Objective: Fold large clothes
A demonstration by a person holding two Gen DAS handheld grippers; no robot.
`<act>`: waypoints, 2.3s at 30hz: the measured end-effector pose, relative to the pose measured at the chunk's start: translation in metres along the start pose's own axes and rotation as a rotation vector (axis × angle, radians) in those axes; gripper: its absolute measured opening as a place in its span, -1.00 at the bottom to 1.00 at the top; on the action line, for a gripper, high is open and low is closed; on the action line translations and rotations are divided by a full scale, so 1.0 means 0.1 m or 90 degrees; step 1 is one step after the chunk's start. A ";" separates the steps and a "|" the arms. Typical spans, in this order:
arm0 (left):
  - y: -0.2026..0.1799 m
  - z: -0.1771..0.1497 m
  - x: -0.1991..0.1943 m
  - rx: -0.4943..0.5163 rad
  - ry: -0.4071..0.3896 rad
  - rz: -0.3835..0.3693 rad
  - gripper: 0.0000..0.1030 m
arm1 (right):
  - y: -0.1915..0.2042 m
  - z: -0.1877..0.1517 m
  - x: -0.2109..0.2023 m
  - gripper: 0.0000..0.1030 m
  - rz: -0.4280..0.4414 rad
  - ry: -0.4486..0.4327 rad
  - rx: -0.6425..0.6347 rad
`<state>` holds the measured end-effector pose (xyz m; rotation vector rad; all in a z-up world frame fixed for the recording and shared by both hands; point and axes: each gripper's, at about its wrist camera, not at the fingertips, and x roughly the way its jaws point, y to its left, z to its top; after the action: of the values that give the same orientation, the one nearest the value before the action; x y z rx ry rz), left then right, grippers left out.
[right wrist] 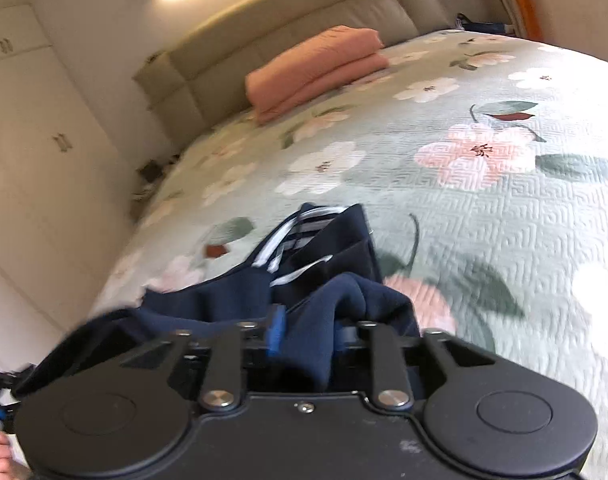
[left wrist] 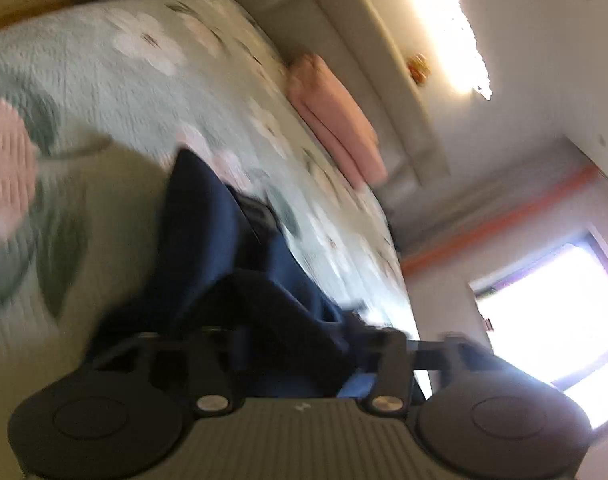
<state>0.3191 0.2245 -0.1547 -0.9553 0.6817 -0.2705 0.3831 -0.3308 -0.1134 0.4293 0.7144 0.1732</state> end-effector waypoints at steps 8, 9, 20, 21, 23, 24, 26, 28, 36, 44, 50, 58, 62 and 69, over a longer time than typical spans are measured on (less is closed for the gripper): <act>0.12 0.21 -0.03 0.092 0.003 0.028 0.39 | -0.05 -0.05 0.11 0.44 -0.044 -0.032 -0.102; 0.11 0.25 0.00 0.114 0.013 0.038 0.40 | -0.06 -0.05 0.14 0.44 -0.047 -0.020 -0.117; -0.06 0.31 0.81 0.286 0.091 0.144 0.39 | -0.15 0.20 0.77 0.40 -0.070 0.027 -0.171; -0.05 0.33 0.84 0.283 0.094 0.140 0.39 | -0.18 0.21 0.83 0.40 -0.068 0.034 -0.167; -0.05 0.35 0.93 0.292 0.098 0.146 0.39 | -0.22 0.20 0.91 0.40 -0.061 0.043 -0.161; -0.06 0.37 1.00 0.304 0.099 0.159 0.39 | -0.22 0.19 0.94 0.40 -0.054 0.045 -0.161; -0.07 0.36 1.06 0.312 0.101 0.164 0.39 | -0.21 0.16 0.99 0.40 -0.050 0.048 -0.163; -0.08 0.35 1.12 0.308 0.109 0.154 0.30 | -0.15 0.13 1.03 0.06 -0.050 0.054 -0.176; -0.20 0.18 0.97 0.348 0.070 0.186 -0.65 | 0.22 -0.12 0.77 -0.85 -0.110 -0.011 -0.321; -0.41 0.12 0.67 0.398 0.068 0.192 -0.77 | 0.57 -0.12 0.38 -0.86 -0.137 -0.078 -0.427; -0.37 0.09 0.61 0.372 0.069 0.142 -0.78 | 0.54 -0.20 0.48 -0.86 -0.141 -0.069 -0.417; -0.40 -0.01 0.87 0.400 0.081 0.142 -0.21 | 0.49 -0.27 0.58 -0.86 -0.134 -0.040 -0.408; -0.36 -0.06 1.10 0.426 0.096 0.184 -0.19 | 0.42 -0.28 0.71 -0.81 -0.126 -0.008 -0.382; -0.39 -0.10 1.06 0.440 0.071 0.183 -0.76 | 0.36 -0.26 0.87 -0.86 -0.114 0.014 -0.344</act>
<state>0.3969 0.1434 -0.1702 -0.1811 0.7464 -0.2785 0.4301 -0.2642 -0.1670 -0.1524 0.6924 0.1935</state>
